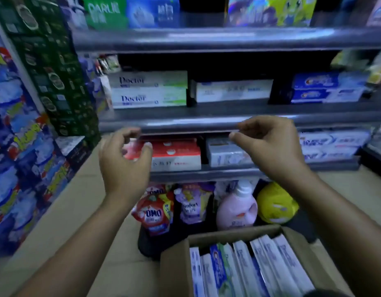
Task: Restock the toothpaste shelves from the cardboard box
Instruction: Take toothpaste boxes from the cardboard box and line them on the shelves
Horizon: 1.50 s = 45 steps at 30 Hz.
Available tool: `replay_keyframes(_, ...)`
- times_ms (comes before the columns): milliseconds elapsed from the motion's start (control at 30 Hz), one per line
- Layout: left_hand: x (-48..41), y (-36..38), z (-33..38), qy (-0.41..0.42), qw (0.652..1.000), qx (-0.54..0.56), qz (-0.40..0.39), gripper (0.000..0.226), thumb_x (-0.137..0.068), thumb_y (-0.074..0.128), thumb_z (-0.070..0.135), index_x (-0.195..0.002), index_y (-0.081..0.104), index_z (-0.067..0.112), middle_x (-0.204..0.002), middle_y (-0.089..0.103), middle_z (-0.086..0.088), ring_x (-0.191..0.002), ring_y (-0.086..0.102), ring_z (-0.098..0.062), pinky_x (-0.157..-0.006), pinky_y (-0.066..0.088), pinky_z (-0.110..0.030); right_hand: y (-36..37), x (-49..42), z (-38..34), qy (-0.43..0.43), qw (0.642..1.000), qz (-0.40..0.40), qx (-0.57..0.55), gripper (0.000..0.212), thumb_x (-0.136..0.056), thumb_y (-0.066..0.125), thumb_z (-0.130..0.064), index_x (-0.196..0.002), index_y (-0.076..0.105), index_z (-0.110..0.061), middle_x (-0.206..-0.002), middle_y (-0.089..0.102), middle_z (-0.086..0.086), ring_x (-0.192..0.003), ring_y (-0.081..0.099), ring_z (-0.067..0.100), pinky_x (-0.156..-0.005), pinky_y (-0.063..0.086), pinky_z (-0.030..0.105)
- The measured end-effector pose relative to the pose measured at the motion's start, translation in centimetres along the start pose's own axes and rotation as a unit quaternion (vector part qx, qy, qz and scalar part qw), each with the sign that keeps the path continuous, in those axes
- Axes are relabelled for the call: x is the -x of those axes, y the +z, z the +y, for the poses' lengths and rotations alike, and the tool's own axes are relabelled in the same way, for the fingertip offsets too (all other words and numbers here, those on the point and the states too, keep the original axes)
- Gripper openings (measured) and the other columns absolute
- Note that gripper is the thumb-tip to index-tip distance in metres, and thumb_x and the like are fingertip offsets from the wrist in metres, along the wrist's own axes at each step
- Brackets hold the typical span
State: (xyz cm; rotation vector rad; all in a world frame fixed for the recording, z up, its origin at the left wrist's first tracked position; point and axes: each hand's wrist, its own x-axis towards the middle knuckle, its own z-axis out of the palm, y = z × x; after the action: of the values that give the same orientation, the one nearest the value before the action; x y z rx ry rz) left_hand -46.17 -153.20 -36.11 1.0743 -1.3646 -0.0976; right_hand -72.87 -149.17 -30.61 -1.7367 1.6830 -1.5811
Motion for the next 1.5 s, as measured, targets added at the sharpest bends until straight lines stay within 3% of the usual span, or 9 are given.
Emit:
replay_keyframes(233,18.4,9.6,-1.2,-0.191,0.93,0.08,-0.305,0.027,-0.087,0.074,0.023,-0.098,0.061,0.044,-0.091,0.065,0.015,-0.082,0.061,-0.009,-0.076,0.052,-0.035,-3.4,5.9,11.0,0.133,0.99,-0.004,0.038,0.014,-0.07,0.079,-0.029,-0.064,0.07,-0.021,-0.059,0.07,-0.006,-0.056,0.063,0.007,-0.064,0.056,0.041)
replay_keyframes(333,23.3,13.4,-1.9,-0.215,0.859,-0.018,-0.464,0.011,-0.091,0.069,0.036,-0.095,0.06,0.03,-0.08,0.063,0.001,-0.069,0.063,-0.02,-0.061,0.047,-0.039,-5.0,8.3,15.4,0.212,0.974,-0.031,0.073,0.014,-0.075,0.083,-0.018,-0.068,0.071,-0.013,-0.063,0.071,0.003,-0.061,0.068,0.025,-0.07,0.057,0.05)
replay_keyframes(467,28.1,17.0,-2.9,-0.165,0.782,-0.175,-0.575,0.048,-0.09,0.061,0.062,-0.127,0.054,0.031,-0.086,0.066,0.002,-0.076,0.065,-0.023,-0.056,0.048,-0.036,-6.7,12.1,19.4,0.272,0.952,-0.088,0.109,0.011,-0.077,0.083,-0.015,-0.075,0.073,-0.01,-0.066,0.072,0.009,-0.062,0.066,0.025,-0.068,0.053,0.038)
replay_keyframes(600,31.5,19.7,-3.9,-0.118,0.737,-0.32,-0.583,0.091,-0.085,0.048,0.081,-0.151,0.032,0.02,-0.144,0.05,-0.006,-0.13,0.046,-0.035,-0.096,0.047,-0.046,-7.7,13.1,20.1,0.248,0.921,-0.201,0.224,0.01,-0.077,0.081,-0.028,-0.078,0.075,-0.02,-0.068,0.071,-0.003,-0.067,0.067,0.016,-0.062,0.05,0.028)
replay_keyframes(800,33.7,22.0,-2.3,-0.223,0.734,-0.327,-0.552,0.099,-0.072,0.083,0.044,-0.148,0.025,0.018,-0.144,0.046,-0.015,-0.135,0.038,-0.038,-0.108,0.034,-0.047,-8.1,13.8,19.7,0.21,0.887,-0.293,0.289,0.027,-0.083,0.076,-0.041,-0.106,0.071,-0.026,-0.092,0.069,-0.008,-0.093,0.064,0.019,-0.083,0.053,0.036)
replay_keyframes(1133,27.6,21.0,-0.7,-0.387,0.805,-0.09,-0.441,0.071,-0.055,0.08,0.028,-0.122,0.055,0.026,-0.114,0.055,-0.002,-0.092,0.063,-0.028,-0.068,0.054,-0.034,-8.4,15.1,19.1,0.14,0.87,-0.364,0.3,0.055,-0.075,0.075,-0.061,-0.122,0.066,-0.034,-0.106,0.065,-0.017,-0.087,0.054,0.001,-0.076,0.037,0.024)
replay_keyframes(1300,24.0,20.7,-0.1,-0.619,0.671,0.146,-0.38,0.014,-0.077,0.071,0.012,-0.09,0.07,0.011,-0.074,0.065,-0.006,-0.057,0.065,-0.016,-0.05,0.054,-0.023,-8.2,16.3,17.6,0.083,0.87,-0.437,0.211,0.1,-0.059,0.088,-0.058,-0.145,0.039,-0.042,-0.137,0.043,-0.022,-0.12,0.047,0.003,-0.094,0.047,0.025)
replay_keyframes(1367,23.7,20.5,-0.4,-0.624,0.656,0.163,-0.392,0.008,-0.081,0.07,0.013,-0.089,0.067,0.012,-0.073,0.064,-0.003,-0.06,0.063,-0.015,-0.055,0.056,-0.023,-8.1,16.1,17.3,0.021,0.889,-0.367,0.272,0.08,-0.069,0.088,-0.041,-0.138,0.049,-0.032,-0.134,0.052,-0.012,-0.121,0.051,0.013,-0.096,0.048,0.038)
replay_keyframes(1500,23.6,20.6,-0.7,-0.627,0.637,0.178,-0.412,0.031,-0.092,0.063,0.046,-0.096,0.067,0.016,-0.071,0.07,-0.002,-0.057,0.059,-0.015,-0.056,0.054,-0.025,-9.2,15.3,17.1,0.025,0.956,-0.208,0.206,0.023,-0.083,0.078,-0.035,-0.096,0.064,-0.023,-0.081,0.063,-0.007,-0.075,0.06,0.021,-0.062,0.045,0.037)
